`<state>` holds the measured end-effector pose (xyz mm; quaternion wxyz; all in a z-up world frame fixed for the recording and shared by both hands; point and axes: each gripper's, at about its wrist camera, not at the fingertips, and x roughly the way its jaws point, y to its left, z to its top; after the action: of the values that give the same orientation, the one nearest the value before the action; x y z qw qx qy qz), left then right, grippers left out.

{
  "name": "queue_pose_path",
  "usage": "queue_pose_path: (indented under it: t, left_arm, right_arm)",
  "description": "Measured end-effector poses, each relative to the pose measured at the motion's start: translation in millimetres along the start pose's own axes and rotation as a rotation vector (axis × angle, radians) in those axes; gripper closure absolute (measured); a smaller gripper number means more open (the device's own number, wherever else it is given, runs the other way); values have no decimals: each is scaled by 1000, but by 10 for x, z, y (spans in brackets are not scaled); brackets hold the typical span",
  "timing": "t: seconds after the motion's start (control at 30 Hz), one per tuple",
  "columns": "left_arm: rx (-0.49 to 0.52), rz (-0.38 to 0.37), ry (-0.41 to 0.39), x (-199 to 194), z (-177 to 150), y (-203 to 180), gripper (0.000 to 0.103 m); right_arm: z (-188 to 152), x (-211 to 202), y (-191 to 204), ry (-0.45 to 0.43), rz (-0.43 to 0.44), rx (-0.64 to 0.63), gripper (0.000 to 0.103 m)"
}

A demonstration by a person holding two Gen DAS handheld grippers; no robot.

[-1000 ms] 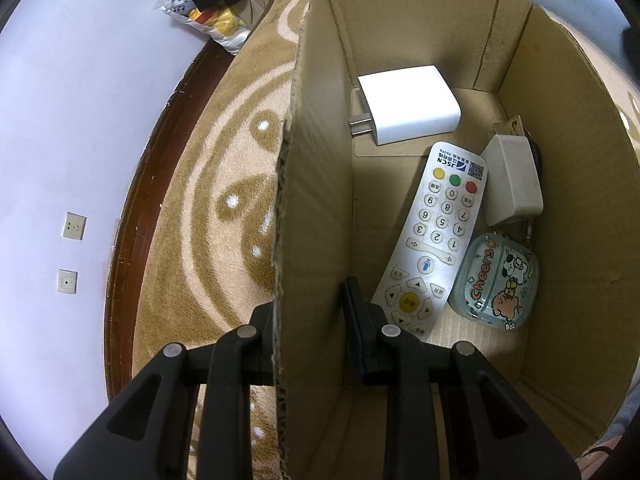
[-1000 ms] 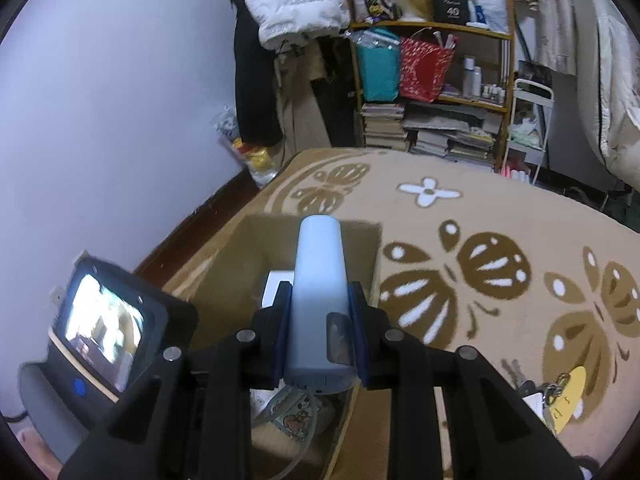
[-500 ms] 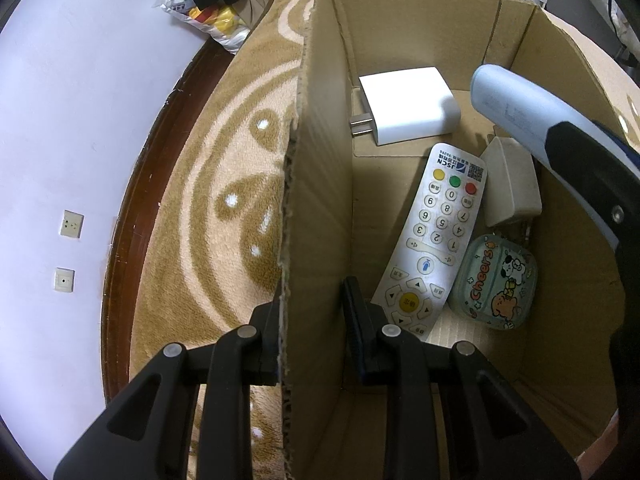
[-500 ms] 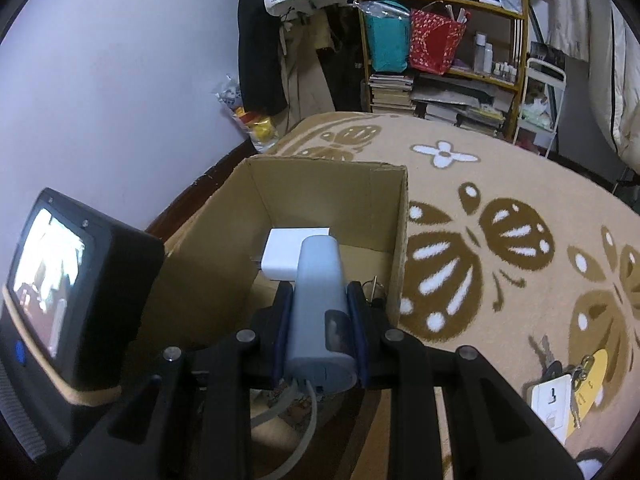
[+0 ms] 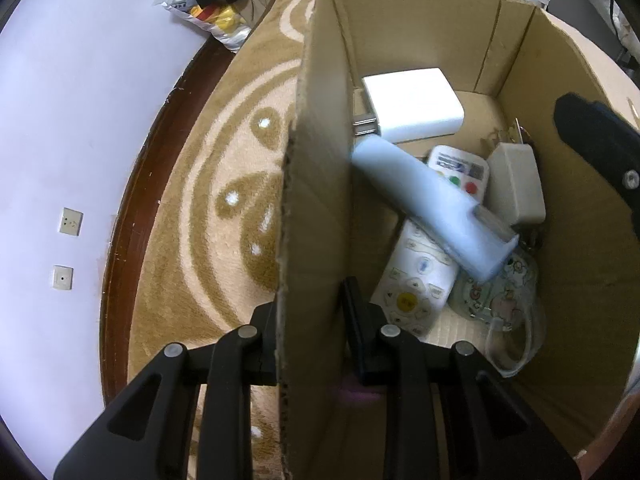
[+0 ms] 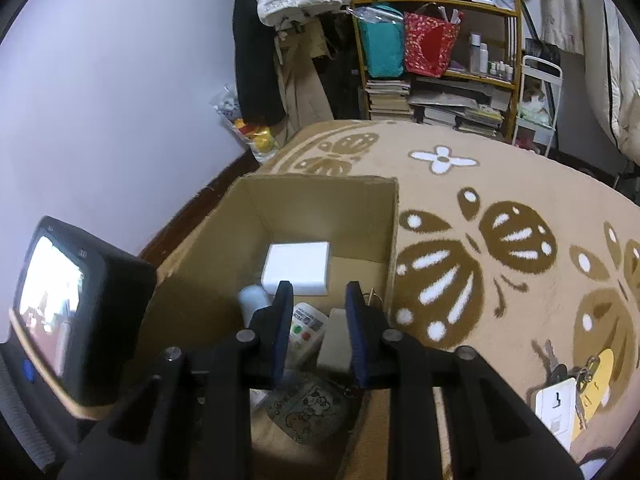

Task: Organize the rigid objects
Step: 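Carry the blue device into the box and stand it upright, then open the right tool and withdraw it from the box, then grasp the white wall-mount plate with keys using the right tool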

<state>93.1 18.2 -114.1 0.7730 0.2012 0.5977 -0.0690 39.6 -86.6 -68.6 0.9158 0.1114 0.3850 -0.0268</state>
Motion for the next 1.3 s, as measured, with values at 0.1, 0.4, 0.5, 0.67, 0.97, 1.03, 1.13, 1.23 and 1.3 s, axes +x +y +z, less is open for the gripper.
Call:
queue_pose_path:
  t: [0.1,0.4,0.5,0.67,0.97,1.03,1.13,1.23,1.3]
  left_arm:
    - [3,5,-2,-4,-4,-13,79]
    - [-10,-6,-14,-41,-59,-9,78]
    - [-9,-5,-18,-55,-71,-8,79]
    - [-1,5,-24,-85,-93,-15,79]
    - [-16,-15,-20,-94,-108,44,78]
    - [-16,-15,-20,-92,-108,49,78]
    - [-15,-15,-20,-92,-108,49,78]
    - [-15,-14,-20,-93,-107,49,78]
    - [-15,-14,-19,-92,-108,51,78]
  right_arm:
    - [25,-52,7,-5,14,-8,77]
    - [79,-200,-53,-13,3,-32,76]
    - [84,-262,-111,-14,-11,-33,75]
    - [74,-356,-256,-4,-34,-29,55]
    - [55,-515,-632,-8,-152,31,4]
    - [41,-549,-759,-11,-178,56,0]
    - [13,-563,-941,3,-201,92,0]
    - [-34,-541,-1118,40,-237,114,0]
    - [-85,-535,-1254,63,-262,129,0]
